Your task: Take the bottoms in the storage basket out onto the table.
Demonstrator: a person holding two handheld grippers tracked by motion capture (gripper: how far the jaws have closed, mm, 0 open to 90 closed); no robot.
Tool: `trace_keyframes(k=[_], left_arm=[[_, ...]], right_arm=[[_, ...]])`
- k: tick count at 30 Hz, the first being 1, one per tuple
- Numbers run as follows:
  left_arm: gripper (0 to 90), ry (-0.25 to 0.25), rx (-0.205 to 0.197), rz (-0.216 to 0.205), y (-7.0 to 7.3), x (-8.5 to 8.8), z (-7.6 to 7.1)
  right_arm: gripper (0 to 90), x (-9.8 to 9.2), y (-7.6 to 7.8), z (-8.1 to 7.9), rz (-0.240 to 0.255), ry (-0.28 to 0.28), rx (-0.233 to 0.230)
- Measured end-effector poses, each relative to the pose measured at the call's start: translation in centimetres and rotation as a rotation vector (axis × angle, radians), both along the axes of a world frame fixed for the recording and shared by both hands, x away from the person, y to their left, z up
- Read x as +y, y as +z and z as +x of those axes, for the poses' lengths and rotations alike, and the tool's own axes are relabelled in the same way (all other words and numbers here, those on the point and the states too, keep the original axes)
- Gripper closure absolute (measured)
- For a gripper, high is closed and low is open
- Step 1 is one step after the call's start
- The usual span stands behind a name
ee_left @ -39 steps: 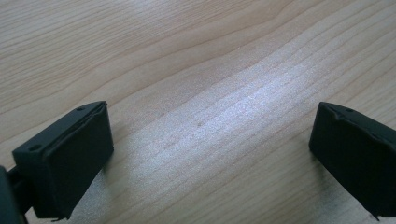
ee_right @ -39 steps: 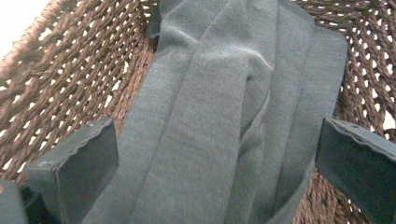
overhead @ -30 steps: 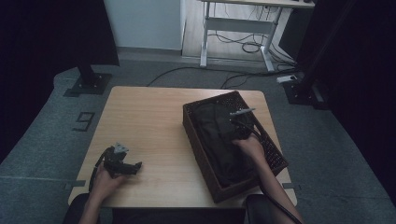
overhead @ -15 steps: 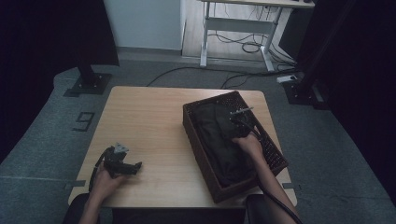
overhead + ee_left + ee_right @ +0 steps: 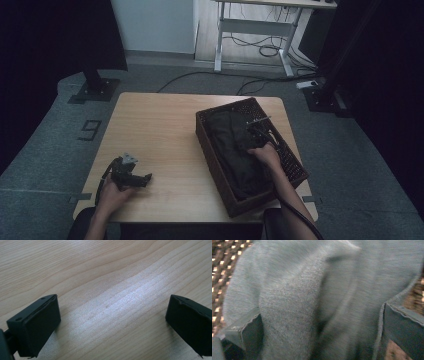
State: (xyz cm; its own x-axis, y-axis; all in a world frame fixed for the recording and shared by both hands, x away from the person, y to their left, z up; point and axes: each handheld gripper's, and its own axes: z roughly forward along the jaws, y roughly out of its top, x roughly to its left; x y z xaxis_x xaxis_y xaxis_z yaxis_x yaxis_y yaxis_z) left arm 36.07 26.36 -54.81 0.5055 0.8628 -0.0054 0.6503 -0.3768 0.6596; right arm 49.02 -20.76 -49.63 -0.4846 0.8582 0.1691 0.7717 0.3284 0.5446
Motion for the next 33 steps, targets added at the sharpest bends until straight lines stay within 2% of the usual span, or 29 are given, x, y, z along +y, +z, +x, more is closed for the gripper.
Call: trace_keyframes(k=[2, 4, 9, 12, 18, 19, 25, 26, 29, 33], left_arm=[[0.0, 0.000, 0.000, 0.000, 0.0, 0.0, 0.0], [0.0, 0.000, 0.000, 0.000, 0.0, 0.0, 0.0], [0.0, 0.000, 0.000, 0.000, 0.0, 0.0, 0.0], [0.0, 0.000, 0.000, 0.000, 0.0, 0.0, 0.0], [0.0, 0.000, 0.000, 0.000, 0.0, 0.0, 0.0], [0.0, 0.000, 0.000, 0.000, 0.0, 0.0, 0.0], [0.0, 0.000, 0.000, 0.000, 0.0, 0.0, 0.0], [0.0, 0.000, 0.000, 0.000, 0.0, 0.0, 0.0], [0.0, 0.000, 0.000, 0.001, 0.0, 0.0, 0.0], [0.0, 0.001, 0.000, -0.001, 0.0, 0.0, 0.0]], right_arm=[[0.0, 0.6, 0.0, 0.0, 0.017, 0.015, 0.010], [0.0, 1.4, 0.0, -0.1, 0.033, 0.053, 0.021], [0.0, 3.3, -0.1, -0.2, -0.017, 0.092, 0.013], [0.0, 4.3, -0.2, -0.4, -0.070, 0.113, 0.001], [0.0, 4.0, -0.4, 0.0, -0.128, 0.077, 0.001], [0.0, 3.6, -0.7, 0.2, -0.159, 0.059, 0.002], [0.0, 3.4, -1.2, 0.1, -0.155, 0.038, 0.037], [0.0, 3.9, -1.6, 0.0, -0.153, 0.054, 0.062], [0.0, 4.4, -1.8, 0.0, -0.168, 0.074, 0.059], [0.0, 4.2, -2.0, 0.5, -0.159, 0.073, 0.080]])
